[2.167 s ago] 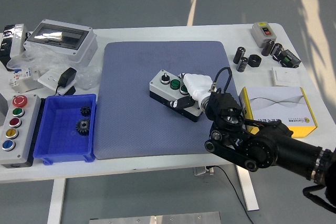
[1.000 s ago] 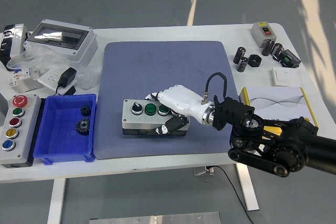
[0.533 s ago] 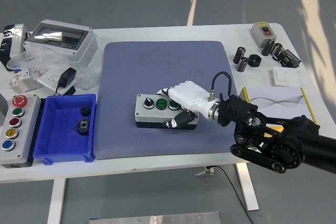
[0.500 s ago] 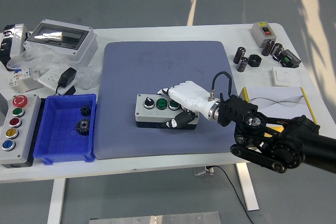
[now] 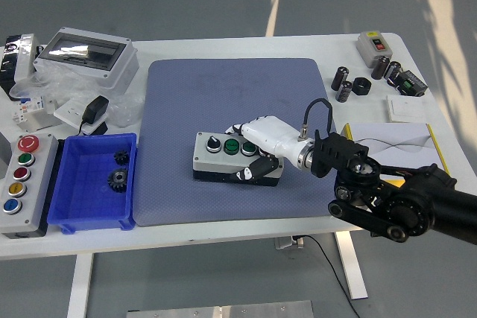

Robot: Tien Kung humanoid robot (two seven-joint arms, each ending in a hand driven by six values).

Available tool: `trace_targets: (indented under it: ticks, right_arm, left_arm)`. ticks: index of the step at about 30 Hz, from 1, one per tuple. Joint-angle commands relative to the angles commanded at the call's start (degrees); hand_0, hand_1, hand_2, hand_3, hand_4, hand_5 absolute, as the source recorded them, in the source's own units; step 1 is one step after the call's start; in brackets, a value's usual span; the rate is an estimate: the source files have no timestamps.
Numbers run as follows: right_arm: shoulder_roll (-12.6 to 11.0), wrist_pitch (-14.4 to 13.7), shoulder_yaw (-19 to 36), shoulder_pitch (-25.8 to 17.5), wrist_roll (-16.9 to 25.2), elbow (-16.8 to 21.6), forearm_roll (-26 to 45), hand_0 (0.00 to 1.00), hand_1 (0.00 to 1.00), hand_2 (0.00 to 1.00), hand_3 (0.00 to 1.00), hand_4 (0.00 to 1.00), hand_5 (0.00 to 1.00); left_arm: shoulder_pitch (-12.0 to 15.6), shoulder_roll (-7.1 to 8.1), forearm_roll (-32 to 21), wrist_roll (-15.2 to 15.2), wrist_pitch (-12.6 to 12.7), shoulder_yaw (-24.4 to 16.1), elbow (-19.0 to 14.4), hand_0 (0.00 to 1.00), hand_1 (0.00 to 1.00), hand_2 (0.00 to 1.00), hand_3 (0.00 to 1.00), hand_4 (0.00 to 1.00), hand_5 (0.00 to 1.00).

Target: Pick up the button,place it on the desk,press the button,press the button

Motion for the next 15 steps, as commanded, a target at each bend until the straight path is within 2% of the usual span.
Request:
trace_targets:
  ticks: [5, 6, 15]
  right_arm:
    - [-0.1, -0.2, -0.1, 0.0, 0.1, -0.2, 0.4, 0.835, 0.788, 0.767, 0.771, 0.359, 0.003]
    - [-0.2, -0.2, -0.2, 0.0, 0.1, -0.3, 0.4, 0.889, 0.844, 0.830, 0.893, 0.442, 0.003]
    - [-0.3, 0.4, 0.3, 0.0, 0.0, 0.3, 1.3, 0.901, 0.853, 0.846, 0.912, 0.477, 0.016]
  left_arm:
    - [0.0, 0.01, 0.0, 0.0, 0.0, 0.0, 0.0, 0.625, 0.586, 0.547, 0.615, 0.636, 0.207]
    - [0.0, 0.01, 0.0, 0.0, 0.0, 0.0, 0.0, 0.625, 0.586, 0.547, 0.615, 0.637, 0.208]
    - [0.0, 0.03, 0.2, 0.0, 0.0, -0.1, 0.0, 0.625, 0.585, 0.547, 0.614, 0.635, 0.208]
